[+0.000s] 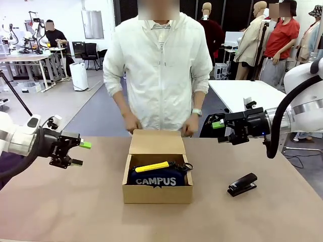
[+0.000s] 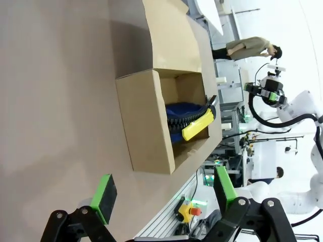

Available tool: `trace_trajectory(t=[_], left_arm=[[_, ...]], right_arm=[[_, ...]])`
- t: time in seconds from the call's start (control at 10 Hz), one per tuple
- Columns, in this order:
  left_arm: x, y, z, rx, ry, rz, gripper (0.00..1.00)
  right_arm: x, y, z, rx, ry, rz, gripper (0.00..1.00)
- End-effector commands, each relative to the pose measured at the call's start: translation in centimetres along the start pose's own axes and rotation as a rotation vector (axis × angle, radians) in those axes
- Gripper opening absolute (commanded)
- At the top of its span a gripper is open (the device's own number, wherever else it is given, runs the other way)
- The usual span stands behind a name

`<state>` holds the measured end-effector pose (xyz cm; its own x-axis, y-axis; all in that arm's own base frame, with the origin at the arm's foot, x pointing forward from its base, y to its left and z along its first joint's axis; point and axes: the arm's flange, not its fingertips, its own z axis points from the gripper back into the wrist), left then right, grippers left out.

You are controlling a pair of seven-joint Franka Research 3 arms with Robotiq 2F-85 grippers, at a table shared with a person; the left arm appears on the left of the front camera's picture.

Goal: Pack the items into the box.
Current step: Close the Mailer Box.

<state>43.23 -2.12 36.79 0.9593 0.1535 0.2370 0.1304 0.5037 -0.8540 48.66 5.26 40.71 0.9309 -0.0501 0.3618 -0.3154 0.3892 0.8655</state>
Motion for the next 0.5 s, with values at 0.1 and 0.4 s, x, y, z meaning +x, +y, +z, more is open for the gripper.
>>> trace_trajectory(t=[0.1,0.4], left_arm=[[0.0,0.0,0.0,0.0,0.0,0.0,1.0],[8.6,1.2,-5.7,-0.173,0.026,-0.077,1.0]], right_arm=[[2.7,-1.7,-1.4,0.068,0.073,-0.116,1.0],[7.1,-6.1,-5.3,0.137,0.176,-0.302,1.0]])
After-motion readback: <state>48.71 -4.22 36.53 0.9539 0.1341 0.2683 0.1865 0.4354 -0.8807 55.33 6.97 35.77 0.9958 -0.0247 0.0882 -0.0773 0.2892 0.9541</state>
